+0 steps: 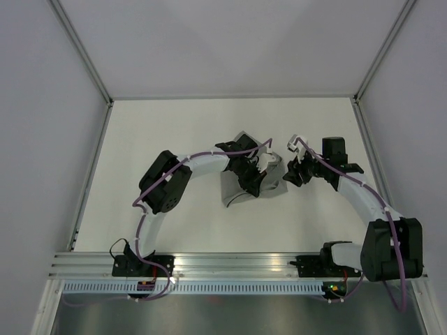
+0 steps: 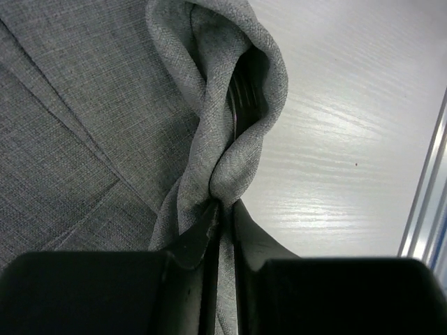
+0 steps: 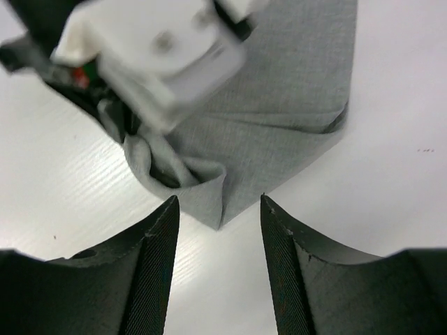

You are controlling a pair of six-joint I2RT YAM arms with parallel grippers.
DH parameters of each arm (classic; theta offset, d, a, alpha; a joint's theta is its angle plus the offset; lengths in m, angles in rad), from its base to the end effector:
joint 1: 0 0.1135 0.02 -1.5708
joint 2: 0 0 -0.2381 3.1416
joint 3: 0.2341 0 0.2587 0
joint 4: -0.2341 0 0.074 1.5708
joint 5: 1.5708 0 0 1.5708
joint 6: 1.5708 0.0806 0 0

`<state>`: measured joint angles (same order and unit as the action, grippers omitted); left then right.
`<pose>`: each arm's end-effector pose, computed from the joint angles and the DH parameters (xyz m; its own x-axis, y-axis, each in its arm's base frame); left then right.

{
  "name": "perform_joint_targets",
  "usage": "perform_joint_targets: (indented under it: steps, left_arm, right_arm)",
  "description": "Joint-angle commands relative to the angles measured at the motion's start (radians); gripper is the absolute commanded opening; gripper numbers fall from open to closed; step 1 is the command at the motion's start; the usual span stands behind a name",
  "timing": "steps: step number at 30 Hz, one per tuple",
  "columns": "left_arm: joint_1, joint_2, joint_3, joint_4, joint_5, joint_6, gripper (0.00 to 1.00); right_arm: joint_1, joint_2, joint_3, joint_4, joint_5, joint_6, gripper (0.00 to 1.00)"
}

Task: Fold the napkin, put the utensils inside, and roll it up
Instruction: Roll the napkin with the utensil

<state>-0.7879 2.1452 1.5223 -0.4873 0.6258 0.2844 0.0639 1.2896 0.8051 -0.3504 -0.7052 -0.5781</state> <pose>0.2844 -0.3528 0.0905 -0.3937 0.7181 -0.5739 0.9050 0.1934 -0.3789 0.2915 0.0710 0.1778 -0.3557 -0.4397 -0.8247 -0.8086 0.5873 0.0356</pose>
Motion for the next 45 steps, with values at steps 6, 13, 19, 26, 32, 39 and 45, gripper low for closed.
perform_joint_targets:
  steps: [6, 13, 19, 26, 32, 39, 45]
  left_arm:
    - [0.067, 0.093, 0.088, -0.157, 0.161, -0.096, 0.02]
    - [0.069, 0.117, 0.096, -0.165, 0.178, -0.100, 0.02]
    - [0.069, 0.134, 0.099, -0.168, 0.198, -0.103, 0.02]
    - [0.069, 0.137, 0.102, -0.171, 0.207, -0.103, 0.02]
    - [0.070, 0.143, 0.114, -0.174, 0.212, -0.106, 0.02]
    - [0.076, 0.144, 0.124, -0.165, 0.233, -0.125, 0.02]
    - [0.102, 0.065, 0.062, -0.006, 0.265, -0.261, 0.17]
  right_arm:
    - [0.218, -0.237, -0.201, 0.119, 0.140, -0.187, 0.59]
    - [0.465, -0.170, -0.288, 0.249, 0.377, -0.230, 0.60]
    - [0.557, -0.049, -0.307, 0.413, 0.541, -0.224, 0.62]
    - [0.609, 0.022, -0.302, 0.465, 0.587, -0.218, 0.63]
    - [0.636, 0.082, -0.296, 0.456, 0.598, -0.232, 0.61]
    - [0.634, 0.131, -0.270, 0.418, 0.601, -0.212, 0.39]
    - [0.599, 0.129, -0.261, 0.364, 0.546, -0.187, 0.08]
